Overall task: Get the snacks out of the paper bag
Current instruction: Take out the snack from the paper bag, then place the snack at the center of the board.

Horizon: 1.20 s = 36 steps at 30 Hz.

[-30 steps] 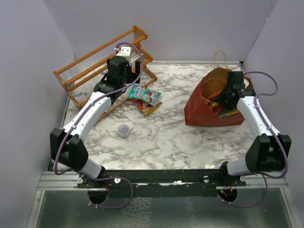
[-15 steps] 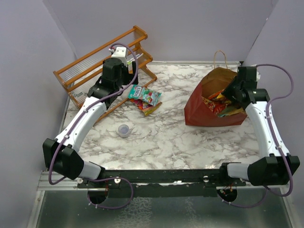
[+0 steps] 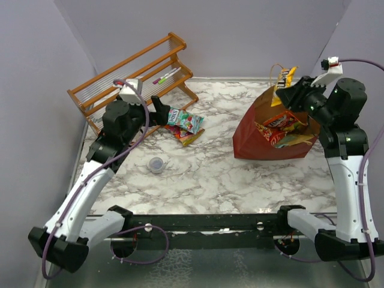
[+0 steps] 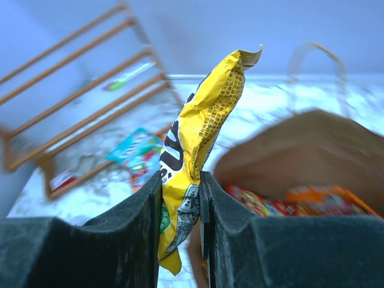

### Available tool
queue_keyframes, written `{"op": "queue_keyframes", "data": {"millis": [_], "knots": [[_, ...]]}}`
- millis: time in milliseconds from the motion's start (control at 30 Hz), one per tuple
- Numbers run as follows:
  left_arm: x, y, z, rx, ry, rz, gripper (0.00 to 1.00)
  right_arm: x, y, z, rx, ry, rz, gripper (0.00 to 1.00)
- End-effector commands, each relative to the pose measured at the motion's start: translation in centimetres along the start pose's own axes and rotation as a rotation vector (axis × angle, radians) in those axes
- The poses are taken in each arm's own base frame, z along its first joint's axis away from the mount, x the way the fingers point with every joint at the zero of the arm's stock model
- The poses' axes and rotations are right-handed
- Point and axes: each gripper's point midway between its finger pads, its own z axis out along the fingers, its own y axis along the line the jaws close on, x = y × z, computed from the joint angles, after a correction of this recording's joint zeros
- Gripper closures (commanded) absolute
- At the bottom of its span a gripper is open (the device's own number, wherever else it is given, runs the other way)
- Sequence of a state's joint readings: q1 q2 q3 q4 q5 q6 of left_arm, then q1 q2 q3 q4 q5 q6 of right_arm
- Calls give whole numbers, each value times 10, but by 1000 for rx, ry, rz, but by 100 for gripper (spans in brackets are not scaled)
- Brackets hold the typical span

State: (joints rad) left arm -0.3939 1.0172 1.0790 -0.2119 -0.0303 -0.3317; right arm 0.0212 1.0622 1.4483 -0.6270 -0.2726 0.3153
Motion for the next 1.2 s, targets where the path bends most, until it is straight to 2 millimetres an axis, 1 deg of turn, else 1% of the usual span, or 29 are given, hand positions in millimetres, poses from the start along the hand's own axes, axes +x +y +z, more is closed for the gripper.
{"op": "queue_keyframes", "data": {"millis": [0,33,67,100,167,233,300,333,400,433,500,567,600,667,733,800,900,933,967,1033,1100,1167], "knots": [[-17,-38,-54,209,-90,-106,2,-23,111,-43,-588,-100,-206,73],[-16,-40,-67,223,-97,-111,2,-18,123,-50,-670,-87,-203,73],[-14,-39,-77,224,-100,-114,2,-11,133,-54,-744,-64,-194,73],[-16,-39,-89,229,-119,-106,1,-5,140,-56,-802,-46,-185,73],[-20,-37,-108,234,-169,-84,1,10,149,-52,-854,-26,-177,73],[-22,-32,-123,224,-219,-80,1,31,164,-40,-870,2,-185,73],[-20,-27,-133,212,-253,-96,1,61,191,-24,-877,65,-199,73],[-19,-26,-137,212,-268,-109,1,78,208,-18,-875,88,-211,73],[-17,-27,-143,232,-294,-125,1,116,240,-4,-858,149,-225,73],[-18,-28,-145,238,-305,-131,1,137,252,4,-848,193,-230,73],[-19,-27,-149,233,-306,-149,1,181,273,20,-816,279,-240,73],[-22,-27,-154,223,-299,-150,1,221,285,36,-758,327,-273,73],[-25,-26,-158,216,-298,-140,1,239,288,44,-730,341,-293,72],[-32,-25,-165,202,-303,-117,1,267,290,60,-697,368,-310,72],[-39,-23,-174,184,-318,-85,1,288,287,79,-653,377,-334,71],[-45,-20,-181,164,-335,-72,1,304,283,98,-614,386,-405,71],[-50,-17,-190,146,-353,-74,1,319,279,124,-574,371,-510,70],[-50,-16,-191,147,-357,-75,1,327,277,133,-556,370,-548,70],[-50,-16,-193,146,-360,-80,1,330,274,141,-536,360,-578,70],[-47,-14,-193,141,-362,-92,1,336,274,155,-522,355,-633,69],[-46,-10,-193,121,-365,-110,1,345,278,165,-551,355,-690,68],[-48,-7,-193,102,-375,-122,1,353,277,180,-537,360,-717,68]]}}
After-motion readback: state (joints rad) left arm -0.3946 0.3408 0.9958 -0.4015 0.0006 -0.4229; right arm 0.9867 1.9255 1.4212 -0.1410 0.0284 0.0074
